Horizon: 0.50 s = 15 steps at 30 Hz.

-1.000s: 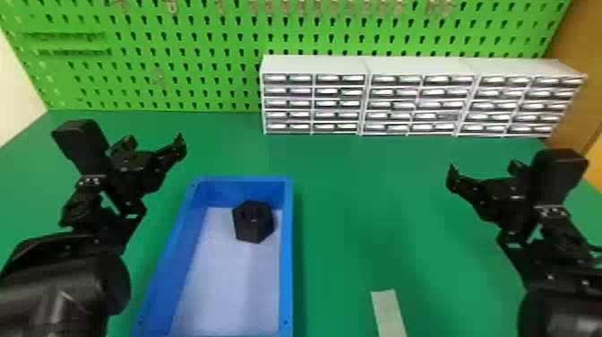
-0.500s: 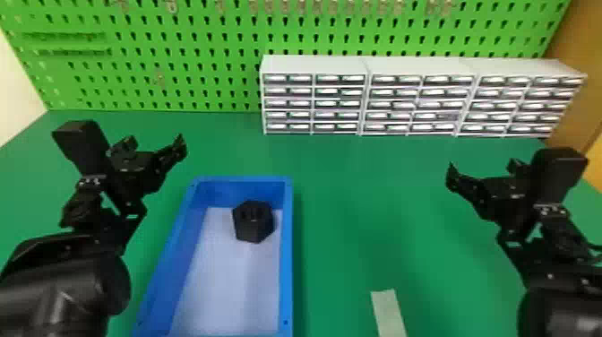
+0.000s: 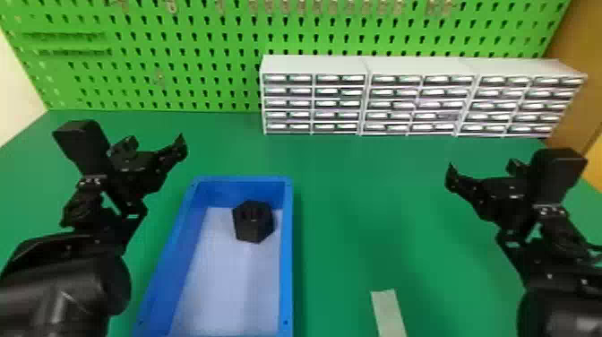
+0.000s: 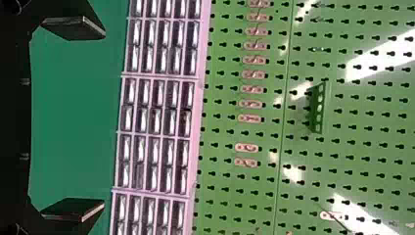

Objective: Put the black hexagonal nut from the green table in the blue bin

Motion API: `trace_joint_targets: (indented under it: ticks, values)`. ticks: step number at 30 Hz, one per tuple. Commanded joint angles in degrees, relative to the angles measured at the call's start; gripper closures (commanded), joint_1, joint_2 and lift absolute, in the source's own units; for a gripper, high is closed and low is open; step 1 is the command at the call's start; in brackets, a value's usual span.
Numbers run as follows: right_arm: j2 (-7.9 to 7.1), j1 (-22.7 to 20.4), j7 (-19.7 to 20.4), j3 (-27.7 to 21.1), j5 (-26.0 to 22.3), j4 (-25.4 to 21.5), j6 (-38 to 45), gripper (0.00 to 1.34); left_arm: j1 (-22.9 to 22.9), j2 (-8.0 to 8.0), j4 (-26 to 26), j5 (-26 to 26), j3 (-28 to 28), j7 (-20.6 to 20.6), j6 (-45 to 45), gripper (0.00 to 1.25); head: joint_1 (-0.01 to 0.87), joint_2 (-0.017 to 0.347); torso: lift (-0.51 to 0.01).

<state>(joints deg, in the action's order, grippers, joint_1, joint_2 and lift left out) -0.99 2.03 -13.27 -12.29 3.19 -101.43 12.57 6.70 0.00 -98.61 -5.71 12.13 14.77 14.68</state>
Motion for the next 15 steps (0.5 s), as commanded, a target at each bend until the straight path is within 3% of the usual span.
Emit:
trace_joint_targets:
  ticks: [1,15]
  values:
    - [-0.07,0.08,-0.01,0.07,-0.03,0.00,0.08,0.09,-0.02,-0.15,0.00,0.00,0.00,0.00,0.00,0.24,0.686,0.051,-0.097]
    - [-0.15,-0.01,-0.01,0.07,-0.21,0.00,0.08,0.09,-0.02,-0.15,0.00,0.00,0.00,0.00,0.00,0.24,0.686,0.051,-0.097]
